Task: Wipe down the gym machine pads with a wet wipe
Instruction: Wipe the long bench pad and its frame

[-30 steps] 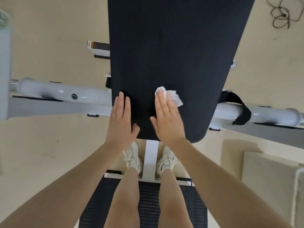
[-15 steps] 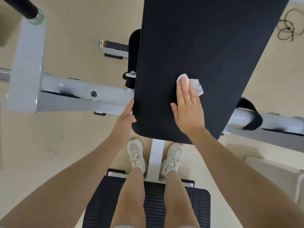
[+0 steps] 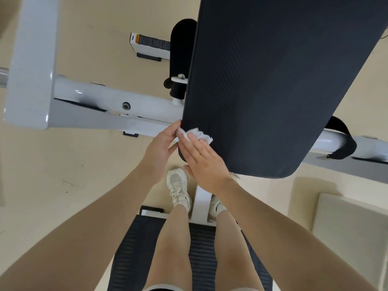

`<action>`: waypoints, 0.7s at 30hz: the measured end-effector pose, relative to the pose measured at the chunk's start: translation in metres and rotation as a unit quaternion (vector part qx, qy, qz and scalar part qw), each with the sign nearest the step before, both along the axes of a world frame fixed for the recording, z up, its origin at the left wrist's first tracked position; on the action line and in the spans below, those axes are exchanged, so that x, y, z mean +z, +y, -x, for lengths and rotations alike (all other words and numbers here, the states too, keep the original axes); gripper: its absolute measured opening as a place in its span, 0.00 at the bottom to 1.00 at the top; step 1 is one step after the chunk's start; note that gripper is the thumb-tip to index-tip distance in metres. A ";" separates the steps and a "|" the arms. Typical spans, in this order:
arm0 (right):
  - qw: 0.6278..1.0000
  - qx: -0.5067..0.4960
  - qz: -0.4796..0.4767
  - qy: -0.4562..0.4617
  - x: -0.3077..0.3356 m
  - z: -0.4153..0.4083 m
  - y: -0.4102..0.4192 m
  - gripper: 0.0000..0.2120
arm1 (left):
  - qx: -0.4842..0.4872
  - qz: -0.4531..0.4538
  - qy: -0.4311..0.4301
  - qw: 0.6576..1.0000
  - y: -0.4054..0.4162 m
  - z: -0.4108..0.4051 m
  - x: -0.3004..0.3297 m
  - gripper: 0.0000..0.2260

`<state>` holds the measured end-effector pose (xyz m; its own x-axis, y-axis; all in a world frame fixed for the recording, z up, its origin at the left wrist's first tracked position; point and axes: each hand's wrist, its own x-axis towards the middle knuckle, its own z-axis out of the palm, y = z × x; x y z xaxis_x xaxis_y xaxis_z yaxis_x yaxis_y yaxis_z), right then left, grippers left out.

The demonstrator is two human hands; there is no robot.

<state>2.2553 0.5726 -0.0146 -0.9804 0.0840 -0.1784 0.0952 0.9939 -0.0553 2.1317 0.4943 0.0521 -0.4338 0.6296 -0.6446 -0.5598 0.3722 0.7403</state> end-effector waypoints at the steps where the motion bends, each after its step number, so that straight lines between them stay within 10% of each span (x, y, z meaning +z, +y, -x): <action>1: 1.000 0.018 -0.009 -0.004 -0.005 -0.014 -0.001 0.28 | 0.004 0.004 0.015 1.000 0.002 -0.002 -0.001 0.15; 5: 0.999 0.031 -0.034 -0.007 -0.013 -0.061 0.013 0.27 | -0.042 0.071 0.124 0.989 0.008 -0.018 -0.008 0.25; 10: 0.996 -0.079 -0.029 -0.008 -0.008 -0.115 0.050 0.30 | -0.239 0.197 0.453 0.836 0.002 -0.056 -0.020 0.39; 21: 0.904 -0.418 0.084 0.037 0.011 -0.157 0.092 0.31 | -0.182 0.287 0.440 0.831 0.046 -0.103 -0.034 0.50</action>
